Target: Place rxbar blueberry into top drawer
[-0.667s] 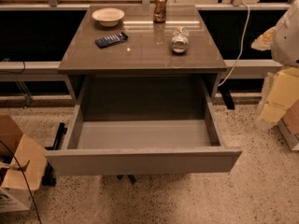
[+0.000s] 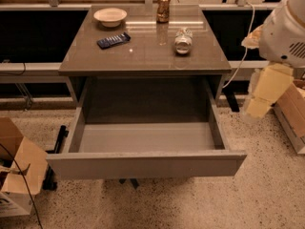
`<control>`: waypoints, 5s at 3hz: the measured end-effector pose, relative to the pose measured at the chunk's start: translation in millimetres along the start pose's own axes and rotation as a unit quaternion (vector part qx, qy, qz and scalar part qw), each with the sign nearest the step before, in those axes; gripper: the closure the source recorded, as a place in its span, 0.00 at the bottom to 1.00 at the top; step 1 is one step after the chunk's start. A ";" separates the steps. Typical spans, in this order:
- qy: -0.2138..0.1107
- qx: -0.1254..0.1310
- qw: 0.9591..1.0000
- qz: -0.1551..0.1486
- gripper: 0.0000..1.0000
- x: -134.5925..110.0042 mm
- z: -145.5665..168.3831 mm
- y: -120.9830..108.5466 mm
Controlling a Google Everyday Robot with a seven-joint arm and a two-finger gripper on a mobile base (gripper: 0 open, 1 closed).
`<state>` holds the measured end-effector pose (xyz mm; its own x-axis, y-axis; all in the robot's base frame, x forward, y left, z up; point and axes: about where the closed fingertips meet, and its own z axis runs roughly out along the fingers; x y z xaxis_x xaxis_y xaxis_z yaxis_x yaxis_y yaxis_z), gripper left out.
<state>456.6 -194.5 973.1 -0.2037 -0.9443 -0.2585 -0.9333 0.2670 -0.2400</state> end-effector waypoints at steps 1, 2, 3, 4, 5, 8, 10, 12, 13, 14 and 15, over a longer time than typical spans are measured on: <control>-0.048 -0.015 0.998 0.028 0.00 -41.6 28.1 -31.5; -0.074 -0.022 0.996 0.035 0.00 -79.3 43.4 -58.1; -0.102 -0.014 0.995 -0.010 0.00 -122.7 51.0 -96.8; -0.121 0.009 0.993 -0.015 0.00 -133.9 30.1 -108.0; -0.129 0.002 0.991 0.015 0.00 -134.3 46.5 -103.7; -0.240 0.002 0.967 0.087 0.00 -256.3 160.5 -208.5; -0.276 0.003 0.954 0.121 0.00 -285.3 209.9 -255.3; -0.300 -0.018 0.942 0.147 0.00 -324.0 252.4 -255.7; -0.341 -0.019 0.922 0.183 0.00 -365.7 295.4 -271.5; -0.362 -0.022 0.910 0.202 0.00 -385.1 317.0 -278.7; -0.369 -0.015 0.903 0.218 0.00 -391.2 331.3 -288.2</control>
Offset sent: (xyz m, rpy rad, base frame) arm 0.1246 0.1004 -0.0043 0.2330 0.0210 -0.0199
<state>903.3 161.6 833.4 -0.3118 -0.3609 -0.8789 -0.8215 0.5672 0.0586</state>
